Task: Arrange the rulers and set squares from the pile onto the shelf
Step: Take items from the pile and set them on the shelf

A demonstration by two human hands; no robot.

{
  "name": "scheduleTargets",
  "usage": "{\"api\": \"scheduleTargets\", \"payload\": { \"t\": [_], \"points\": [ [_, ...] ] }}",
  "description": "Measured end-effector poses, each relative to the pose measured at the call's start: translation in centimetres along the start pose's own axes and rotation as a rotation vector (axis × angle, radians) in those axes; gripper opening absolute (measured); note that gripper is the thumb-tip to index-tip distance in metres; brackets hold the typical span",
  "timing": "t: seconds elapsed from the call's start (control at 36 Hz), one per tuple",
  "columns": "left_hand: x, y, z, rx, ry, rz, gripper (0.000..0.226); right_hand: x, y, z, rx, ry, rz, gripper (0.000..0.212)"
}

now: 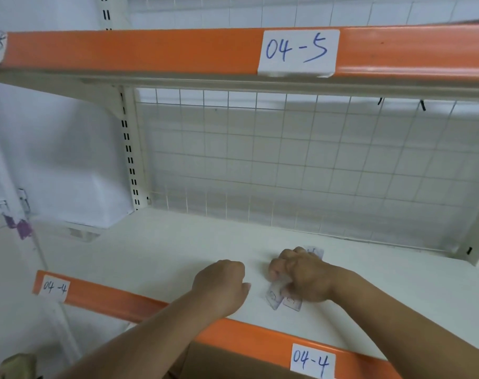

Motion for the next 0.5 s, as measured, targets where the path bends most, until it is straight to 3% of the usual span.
{"api": "scheduleTargets", "payload": {
  "t": [0.08, 0.22, 0.5],
  "points": [
    [-0.1, 0.2, 0.2, -0.019, -0.015, 0.004, 0.038, 0.6, 0.2, 0.4, -0.027, 0.09, 0.038, 0.014],
    [0.0, 0.3, 0.3, -0.04, -0.039, 0.028, 0.038, 1.4, -0.4, 0.7, 0.003, 0.198, 0.089, 0.033],
    [0.8, 0.7, 0.5, -0.044, 0.024, 0.108, 0.046, 2.8, -1.7, 0.4, 0.032, 0.29, 0.294, 0.027]
  ]
}}
Point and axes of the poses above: each hand's wrist, its own z-axis towards the middle knuckle, its own x-axis out of the back of the hand, y = z × x, the point moved 8 cm from there along z, towards the middle knuckle, and after that the axes turned 3 degrees about -y, right-handed, at the moved point
